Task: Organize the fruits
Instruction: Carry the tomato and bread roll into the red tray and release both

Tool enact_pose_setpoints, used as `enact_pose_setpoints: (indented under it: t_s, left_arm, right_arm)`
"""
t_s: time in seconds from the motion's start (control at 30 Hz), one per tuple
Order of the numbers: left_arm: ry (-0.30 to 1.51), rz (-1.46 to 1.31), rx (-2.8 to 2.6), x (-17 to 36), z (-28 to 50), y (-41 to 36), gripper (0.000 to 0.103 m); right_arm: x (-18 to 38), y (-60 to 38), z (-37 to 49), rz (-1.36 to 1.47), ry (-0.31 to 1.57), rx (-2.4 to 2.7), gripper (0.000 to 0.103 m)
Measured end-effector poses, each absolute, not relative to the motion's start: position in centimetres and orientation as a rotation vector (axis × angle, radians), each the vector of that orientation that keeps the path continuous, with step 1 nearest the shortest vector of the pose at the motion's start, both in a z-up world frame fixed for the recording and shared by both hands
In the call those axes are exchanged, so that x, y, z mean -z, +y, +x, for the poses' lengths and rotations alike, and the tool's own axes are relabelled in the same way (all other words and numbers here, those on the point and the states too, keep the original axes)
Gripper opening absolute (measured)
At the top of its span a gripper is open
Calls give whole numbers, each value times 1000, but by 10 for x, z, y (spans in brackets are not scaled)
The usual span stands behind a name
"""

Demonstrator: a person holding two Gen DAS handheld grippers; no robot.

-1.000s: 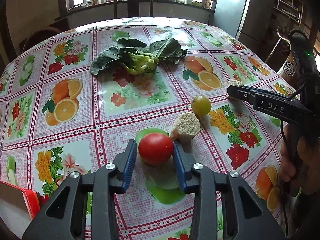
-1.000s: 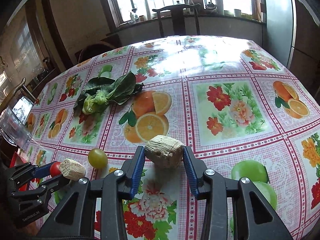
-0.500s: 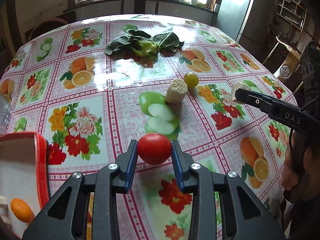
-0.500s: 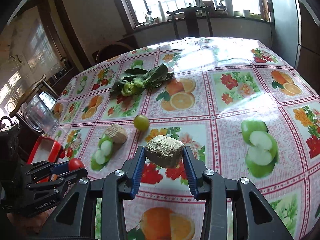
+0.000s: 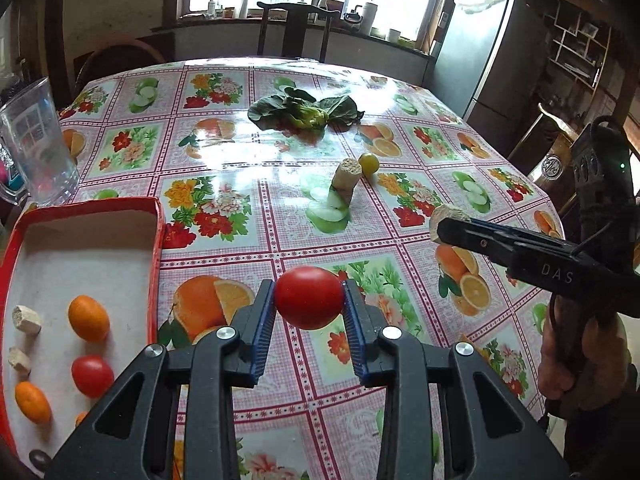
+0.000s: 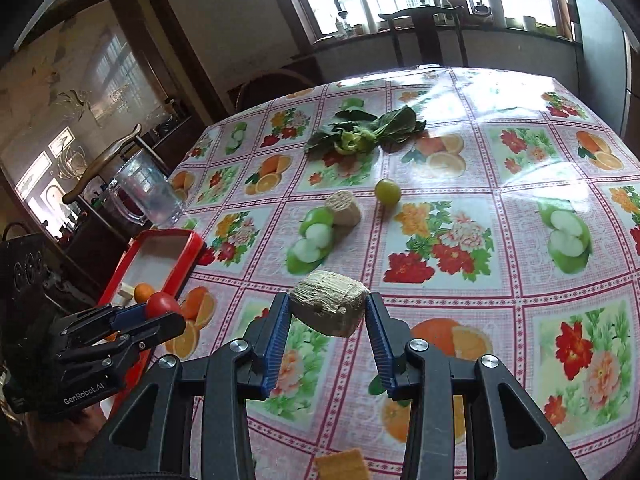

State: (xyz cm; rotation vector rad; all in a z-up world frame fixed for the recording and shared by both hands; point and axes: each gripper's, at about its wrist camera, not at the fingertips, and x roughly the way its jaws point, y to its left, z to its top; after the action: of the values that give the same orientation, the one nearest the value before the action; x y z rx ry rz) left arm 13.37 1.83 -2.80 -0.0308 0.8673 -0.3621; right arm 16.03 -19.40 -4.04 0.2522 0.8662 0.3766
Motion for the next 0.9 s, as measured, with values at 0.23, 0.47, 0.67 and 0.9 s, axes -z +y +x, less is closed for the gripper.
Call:
enact_pose_setpoints:
  t_s: [0.23, 0.47, 0.67, 0.9]
  left_arm:
    - [835, -39, 364, 19, 107, 34, 31]
    - [826, -77, 338, 21, 83, 62, 31]
    - [832, -104, 296, 28, 63, 94, 31]
    - [832, -134, 242, 31, 43, 134, 31]
  right_arm:
    - [34, -169, 139, 261, 865, -423, 39]
    - [27, -146, 118, 280, 860, -466, 39]
    - [21, -125, 105, 257, 856, -497, 39]
    - [15, -96, 97, 257, 857, -546, 39]
